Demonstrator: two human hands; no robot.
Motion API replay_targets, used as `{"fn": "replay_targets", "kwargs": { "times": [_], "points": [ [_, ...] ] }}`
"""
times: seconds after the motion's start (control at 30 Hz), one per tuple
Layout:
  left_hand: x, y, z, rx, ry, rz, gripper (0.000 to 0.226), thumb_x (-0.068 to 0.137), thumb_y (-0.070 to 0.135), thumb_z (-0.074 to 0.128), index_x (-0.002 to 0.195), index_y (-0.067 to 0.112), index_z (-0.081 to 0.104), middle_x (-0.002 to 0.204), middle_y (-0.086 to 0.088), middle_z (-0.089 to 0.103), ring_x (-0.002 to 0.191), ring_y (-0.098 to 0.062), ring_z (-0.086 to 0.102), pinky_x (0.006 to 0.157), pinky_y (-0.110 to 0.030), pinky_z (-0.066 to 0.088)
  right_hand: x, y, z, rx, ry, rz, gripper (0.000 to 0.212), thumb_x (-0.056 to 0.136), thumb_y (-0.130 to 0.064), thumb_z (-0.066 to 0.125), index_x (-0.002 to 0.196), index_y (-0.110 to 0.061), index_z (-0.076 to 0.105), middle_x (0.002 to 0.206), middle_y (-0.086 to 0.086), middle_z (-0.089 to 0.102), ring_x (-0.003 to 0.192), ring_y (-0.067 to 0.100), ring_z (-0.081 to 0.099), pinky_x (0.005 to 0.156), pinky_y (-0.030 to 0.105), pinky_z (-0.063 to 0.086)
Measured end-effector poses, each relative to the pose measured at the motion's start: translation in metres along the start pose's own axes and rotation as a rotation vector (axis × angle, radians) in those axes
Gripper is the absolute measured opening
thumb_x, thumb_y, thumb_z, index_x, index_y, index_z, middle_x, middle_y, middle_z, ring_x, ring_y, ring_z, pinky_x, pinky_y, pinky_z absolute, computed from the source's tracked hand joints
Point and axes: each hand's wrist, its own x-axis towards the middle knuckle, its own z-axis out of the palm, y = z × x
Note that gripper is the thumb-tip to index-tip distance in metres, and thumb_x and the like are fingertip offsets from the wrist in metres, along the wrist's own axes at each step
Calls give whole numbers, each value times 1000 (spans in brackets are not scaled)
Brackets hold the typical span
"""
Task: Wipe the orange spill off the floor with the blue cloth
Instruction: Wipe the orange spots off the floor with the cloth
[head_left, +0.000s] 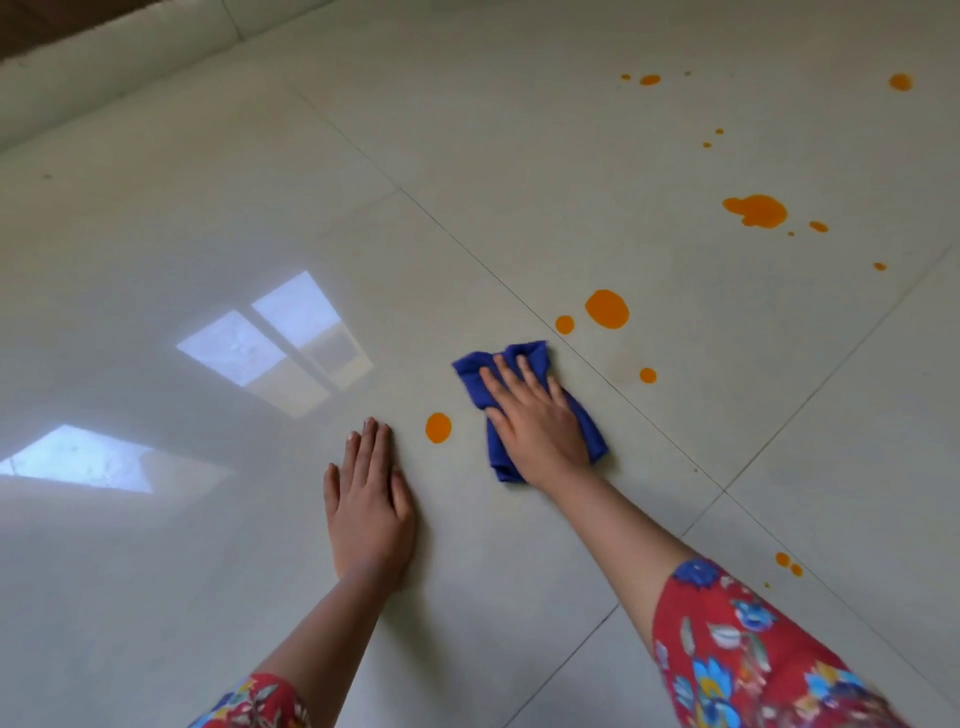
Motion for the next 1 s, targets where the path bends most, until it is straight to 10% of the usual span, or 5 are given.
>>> {"fn": "replay_targets", "kwargs": {
  "times": [0.23,0.43,0.7,0.9,1.0],
  "points": [
    [-1,-2,-4,-158,58,-55,66,87,18,30,153,22,25,158,13,20,145,-6,22,121,-31,11,-57,1,11,-68,-78,-545,54,96,-46,33,150,-37,26,159,-12,22,147,21,20,114,42,17],
    [-1,-1,-5,-207,78,-29,68,84,13,30,152,22,28,158,10,25,145,-6,23,121,-31,12,3,10,1,-101,21,-16,55,94,-52,25,146,-40,35,156,-3,33,143,32,29,107,54,33],
    [0,-4,-8,-441,158,-96,62,86,13,33,148,18,35,148,8,39,137,-15,38,115,-29,27,-85,-31,17,-51,-93,-593,51,96,-46,36,146,-38,34,158,-11,26,146,18,23,115,40,19],
    [0,-1,-8,-298,78,-10,63,85,14,33,147,20,37,152,4,39,141,-15,32,120,-39,20,-32,30,0,-128,35,-33,52,96,-45,28,145,-33,41,154,-7,35,142,22,34,108,48,34],
    [1,0,-9,-250,54,19,62,86,16,33,147,21,37,153,5,38,144,-11,27,121,-35,15,-21,-23,14,-86,43,-115,54,91,-43,29,139,-30,50,150,-3,43,136,25,43,103,48,42]
  ]
}}
